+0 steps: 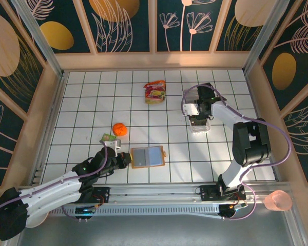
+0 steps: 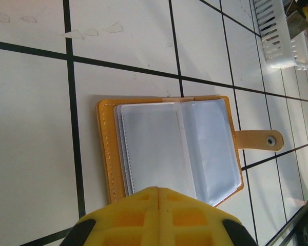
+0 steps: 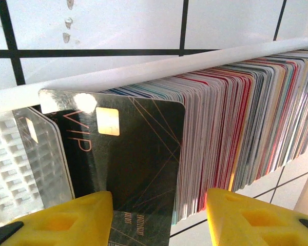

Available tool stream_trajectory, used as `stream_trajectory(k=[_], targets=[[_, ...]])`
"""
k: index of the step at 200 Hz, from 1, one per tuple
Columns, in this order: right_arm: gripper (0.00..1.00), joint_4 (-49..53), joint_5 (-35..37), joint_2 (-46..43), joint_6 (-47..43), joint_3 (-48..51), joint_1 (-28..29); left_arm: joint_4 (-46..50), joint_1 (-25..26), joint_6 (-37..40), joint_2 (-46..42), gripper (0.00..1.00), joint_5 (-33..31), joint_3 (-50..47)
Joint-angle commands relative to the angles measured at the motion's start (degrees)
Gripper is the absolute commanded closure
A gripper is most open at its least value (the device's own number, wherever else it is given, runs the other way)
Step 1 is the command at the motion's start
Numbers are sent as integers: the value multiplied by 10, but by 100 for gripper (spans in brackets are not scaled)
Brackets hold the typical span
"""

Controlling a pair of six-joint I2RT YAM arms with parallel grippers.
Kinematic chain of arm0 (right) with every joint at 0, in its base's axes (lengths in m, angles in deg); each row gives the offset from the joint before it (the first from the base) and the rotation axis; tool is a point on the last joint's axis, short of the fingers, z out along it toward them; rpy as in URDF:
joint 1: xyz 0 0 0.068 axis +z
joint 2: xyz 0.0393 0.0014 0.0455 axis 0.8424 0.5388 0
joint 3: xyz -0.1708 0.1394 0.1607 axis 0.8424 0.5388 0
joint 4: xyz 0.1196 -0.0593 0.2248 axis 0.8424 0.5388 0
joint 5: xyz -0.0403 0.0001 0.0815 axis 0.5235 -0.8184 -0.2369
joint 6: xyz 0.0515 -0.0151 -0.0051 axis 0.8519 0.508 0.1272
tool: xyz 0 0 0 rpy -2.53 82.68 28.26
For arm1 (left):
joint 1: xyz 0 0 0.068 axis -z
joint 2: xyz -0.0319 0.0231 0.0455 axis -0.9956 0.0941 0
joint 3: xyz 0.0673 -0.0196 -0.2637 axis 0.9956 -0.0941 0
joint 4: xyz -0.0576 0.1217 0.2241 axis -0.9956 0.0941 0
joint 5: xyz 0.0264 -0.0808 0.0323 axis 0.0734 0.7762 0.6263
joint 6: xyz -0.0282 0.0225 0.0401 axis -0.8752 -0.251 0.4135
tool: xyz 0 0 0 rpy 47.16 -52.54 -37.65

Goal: Put the credit cards into the card holder
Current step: Pick up the credit card from the storage box.

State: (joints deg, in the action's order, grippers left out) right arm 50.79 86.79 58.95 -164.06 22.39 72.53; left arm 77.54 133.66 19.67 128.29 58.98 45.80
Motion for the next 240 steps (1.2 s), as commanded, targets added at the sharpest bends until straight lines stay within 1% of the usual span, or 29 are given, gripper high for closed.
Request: stream_trajectory(k=[1, 41, 58, 66, 81, 95, 108, 124, 156, 169, 191, 226, 240], targets=[[48, 16, -19, 12, -3, -4, 7, 9, 2, -8, -7, 100, -4, 0], [49, 28, -24, 17, -4, -7, 9, 11, 2, -9, -10, 100, -6, -1], [57, 24, -18, 17, -5, -4, 10, 10, 2, -10, -11, 100, -6, -1], [57, 23, -16, 16, -7, -4, 10, 10, 2, -10, -11, 100, -6, -1], [62, 19, -13, 14, -5, -3, 10, 9, 2, -11, -11, 100, -5, -2], [64, 19, -12, 12, -5, -3, 10, 8, 2, -12, -11, 100, -5, -2], [70, 19, -10, 10, -7, -2, 11, 7, 2, -13, -11, 100, -5, -2], [71, 19, -9, 8, -7, -1, 11, 7, 2, -12, -12, 100, -4, -3], [79, 19, -6, 0, -7, 2, 11, 9, 2, -13, -15, 100, -3, -3], [80, 20, -5, -5, -7, 3, 11, 9, 2, -14, -17, 100, -3, -5], [85, 25, -6, -13, -7, 5, 14, 7, 1, -15, -19, 100, -1, -5], [88, 52, -12, -33, 1, 7, 15, 6, 1, -16, -21, 100, 0, -5], [91, 70, -16, -40, 12, 8, 15, 4, 1, -16, -21, 100, 0, -5]])
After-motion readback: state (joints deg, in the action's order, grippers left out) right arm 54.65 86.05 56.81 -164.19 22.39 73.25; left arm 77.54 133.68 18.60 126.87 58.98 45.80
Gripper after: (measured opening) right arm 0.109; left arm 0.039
